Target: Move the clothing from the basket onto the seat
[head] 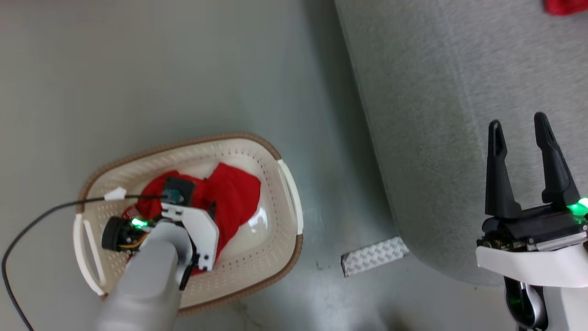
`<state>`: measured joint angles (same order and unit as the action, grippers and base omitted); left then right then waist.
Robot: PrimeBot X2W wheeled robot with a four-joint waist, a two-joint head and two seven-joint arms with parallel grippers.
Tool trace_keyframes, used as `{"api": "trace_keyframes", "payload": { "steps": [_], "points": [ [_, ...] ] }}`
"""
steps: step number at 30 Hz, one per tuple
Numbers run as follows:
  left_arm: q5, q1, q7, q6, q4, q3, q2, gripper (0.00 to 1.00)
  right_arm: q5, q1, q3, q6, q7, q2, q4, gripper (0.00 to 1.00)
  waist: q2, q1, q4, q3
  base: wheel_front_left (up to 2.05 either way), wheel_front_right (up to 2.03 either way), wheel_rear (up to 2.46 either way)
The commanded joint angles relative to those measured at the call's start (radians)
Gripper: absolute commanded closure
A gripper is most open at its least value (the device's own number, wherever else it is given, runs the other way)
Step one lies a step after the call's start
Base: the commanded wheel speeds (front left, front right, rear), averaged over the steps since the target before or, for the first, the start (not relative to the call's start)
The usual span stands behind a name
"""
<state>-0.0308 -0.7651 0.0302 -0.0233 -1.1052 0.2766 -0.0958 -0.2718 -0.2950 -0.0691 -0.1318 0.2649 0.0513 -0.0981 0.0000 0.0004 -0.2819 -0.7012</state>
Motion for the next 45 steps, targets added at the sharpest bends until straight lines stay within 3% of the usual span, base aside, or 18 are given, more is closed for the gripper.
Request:
{"api": "trace_keyframes", "payload": {
  "steps": [1, 14, 27, 28, 29, 30, 38, 45],
  "points": [
    [-0.02, -0.024, -0.003, 0.011, -0.022, -0.007, -0.001, 0.0, 0.014, -0.02, -0.001, 0.002, -0.001, -0.001, -0.013, 0.0, 0.0, -0.0004, 0.012, -0.085, 0.0, 0.0, 0.0],
    [0.005, -0.199, -0.02, 0.127, -0.138, 0.01, -0.017, 0.0, 0.032, -0.074, -0.05, 0.002, -0.001, 0.0, -0.066, 0.0, 0.0, -0.0004, 0.037, -0.243, 0.0, 0.0, 0.0],
    [-0.015, -0.242, 0.01, 0.111, -0.167, 0.03, -0.029, 0.0, 0.039, -0.063, -0.06, 0.002, -0.001, -0.001, -0.086, 0.0, 0.0, -0.0004, 0.014, -0.299, 0.0, 0.0, 0.0],
    [-0.01, -0.244, 0.016, 0.106, -0.168, 0.036, -0.026, 0.24, 0.038, -0.062, -0.06, 0.002, -0.001, -0.001, -0.085, 0.0, 0.0, -0.0004, 0.012, -0.301, 0.0, 0.0, 0.0],
    [-0.008, -0.245, 0.021, 0.107, -0.168, 0.04, -0.023, 0.69, 0.036, -0.062, -0.06, 0.002, -0.001, -0.001, -0.083, 0.0, 0.0, -0.0004, 0.011, -0.302, 0.0, 0.0, 0.0],
    [-0.008, -0.246, 0.025, 0.104, -0.169, 0.043, -0.02, 1.0, 0.035, -0.061, -0.06, 0.002, -0.001, -0.001, -0.082, 0.0, 0.0, -0.0004, 0.011, -0.301, 0.0, 0.0, 0.0],
    [-0.034, -0.227, 0.094, 0.085, -0.172, 0.051, 0.011, 1.0, 0.032, -0.06, -0.056, 0.002, -0.001, -0.001, -0.064, 0.0, 0.0, -0.0004, 0.039, -0.246, 0.0, 0.0, 0.0],
    [-0.096, -0.166, 0.19, 0.05, -0.165, 0.034, 0.036, 1.0, 0.05, -0.033, -0.027, 0.002, -0.001, -0.001, -0.023, 0.0, 0.0, -0.0004, 0.09, -0.109, 0.0, 0.0, 0.0]
  ]
}}
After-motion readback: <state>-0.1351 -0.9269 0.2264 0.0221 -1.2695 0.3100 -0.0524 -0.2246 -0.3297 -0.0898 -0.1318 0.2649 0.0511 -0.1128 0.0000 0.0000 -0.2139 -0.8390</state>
